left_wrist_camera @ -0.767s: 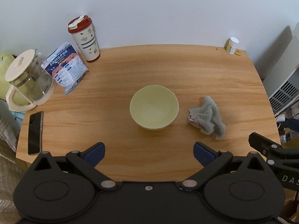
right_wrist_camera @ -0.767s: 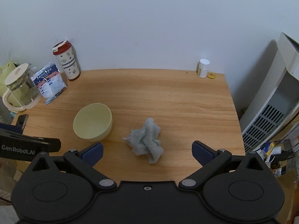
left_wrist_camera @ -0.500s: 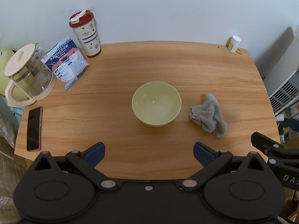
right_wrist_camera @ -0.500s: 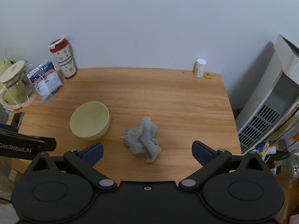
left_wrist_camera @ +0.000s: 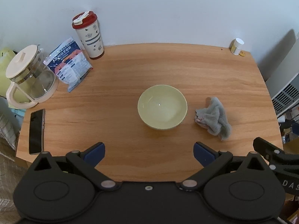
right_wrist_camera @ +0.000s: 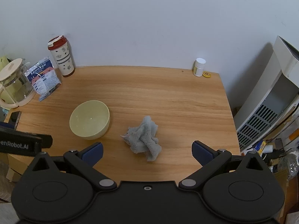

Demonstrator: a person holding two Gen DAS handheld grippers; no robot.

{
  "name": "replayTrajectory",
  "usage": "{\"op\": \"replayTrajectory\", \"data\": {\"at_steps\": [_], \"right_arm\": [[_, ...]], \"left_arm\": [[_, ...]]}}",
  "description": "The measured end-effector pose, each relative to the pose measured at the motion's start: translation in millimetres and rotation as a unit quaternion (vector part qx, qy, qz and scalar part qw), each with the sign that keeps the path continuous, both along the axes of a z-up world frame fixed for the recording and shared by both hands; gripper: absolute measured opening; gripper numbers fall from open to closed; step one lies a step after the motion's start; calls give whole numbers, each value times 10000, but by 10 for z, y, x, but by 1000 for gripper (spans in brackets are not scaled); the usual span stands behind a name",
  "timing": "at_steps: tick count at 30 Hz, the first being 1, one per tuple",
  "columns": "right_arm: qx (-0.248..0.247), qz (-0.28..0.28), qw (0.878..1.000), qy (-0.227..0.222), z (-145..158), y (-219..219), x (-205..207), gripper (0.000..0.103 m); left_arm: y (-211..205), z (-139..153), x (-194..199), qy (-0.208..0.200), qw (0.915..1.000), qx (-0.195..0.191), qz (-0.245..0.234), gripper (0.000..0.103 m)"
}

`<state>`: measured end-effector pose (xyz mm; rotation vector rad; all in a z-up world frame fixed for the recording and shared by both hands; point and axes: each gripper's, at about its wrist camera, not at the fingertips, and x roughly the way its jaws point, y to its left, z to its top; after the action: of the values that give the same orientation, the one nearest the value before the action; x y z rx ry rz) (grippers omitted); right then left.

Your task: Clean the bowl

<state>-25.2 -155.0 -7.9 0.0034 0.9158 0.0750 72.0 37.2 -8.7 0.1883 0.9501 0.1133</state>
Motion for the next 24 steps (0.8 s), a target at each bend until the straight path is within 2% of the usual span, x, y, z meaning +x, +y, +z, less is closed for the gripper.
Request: {"op": "replayTrajectory", "data": {"at_steps": [2,12,15,19,24], "right_arm": [[-32,29,10000,-24,-1,7,-11,103],[11,-115,9999,-127,11,-32,15,103],[-4,-149,9997,-202,8,-56,31,103],[-99,-202,9994,-266,0,-56,43,103],[-183,-243,9995,-88,-18,-73,51,103]], "left_arm": [[-26,-9,-43,-134,9999,-20,-34,103],[-283,147,-535,-171,9997,126,-99,103],[-42,134,-631,287,9992,-126,-253,103],[-47,156,-642,258,9992,-127,-288,103],[-92,188,-664,305,9989,-118,-339,103]]}}
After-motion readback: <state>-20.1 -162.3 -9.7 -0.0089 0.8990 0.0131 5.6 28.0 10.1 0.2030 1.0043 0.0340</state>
